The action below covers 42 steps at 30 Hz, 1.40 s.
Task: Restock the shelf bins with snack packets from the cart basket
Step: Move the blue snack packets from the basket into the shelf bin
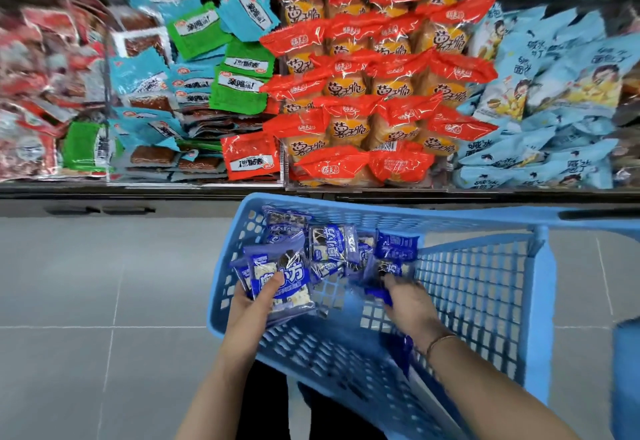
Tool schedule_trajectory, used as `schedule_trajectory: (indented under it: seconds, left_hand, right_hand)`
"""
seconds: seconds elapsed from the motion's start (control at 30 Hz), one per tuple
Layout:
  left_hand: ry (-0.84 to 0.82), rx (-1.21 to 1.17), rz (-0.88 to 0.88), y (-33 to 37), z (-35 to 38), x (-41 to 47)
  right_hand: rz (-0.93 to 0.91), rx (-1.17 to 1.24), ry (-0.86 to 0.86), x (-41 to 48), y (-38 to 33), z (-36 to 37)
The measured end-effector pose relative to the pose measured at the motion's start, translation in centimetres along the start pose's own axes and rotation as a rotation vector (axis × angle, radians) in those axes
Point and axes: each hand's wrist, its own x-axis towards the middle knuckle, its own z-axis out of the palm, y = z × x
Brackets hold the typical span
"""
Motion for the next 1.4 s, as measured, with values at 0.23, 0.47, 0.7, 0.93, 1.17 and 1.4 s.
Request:
schedule_trajectory:
  seconds: [0.23,0.47,0.7,0.93,1.17,1.4]
  left_hand:
    - [0.032,-0.104,0.078,2.4,-1.8,-6.0]
    - [0.047,-0.185,0.099,4.1,-7.6,-10.5]
    - [0.039,-0.236,0.177,7.3,-15.8,-11.8]
    - [-0.025,-0.169,0.184,10.2,-27.5,-10.1]
    - [-0.039,-0.191,0.206,13.8,-34.8,-8.0]
    - [-0.075,-0.274,0.162,17.5,-36.6,-6.0]
  right_hand:
    - [0.207,0.922,0.085,-8.3,-3.7,-6.1]
    - [0.392,1.571,0.140,-15.9,-7.9,-8.2]
    - [0.409,1.724,0.133,-19.0,-14.5,-9.3]
    - [0.389,1.864,0.261,-18.1,-23.2,-10.3]
    - [0.297,1.979,0.230,-18.4,-32.9,-11.4]
    - [0.261,1.866,0.259,-14.6,-35.0,-15.4]
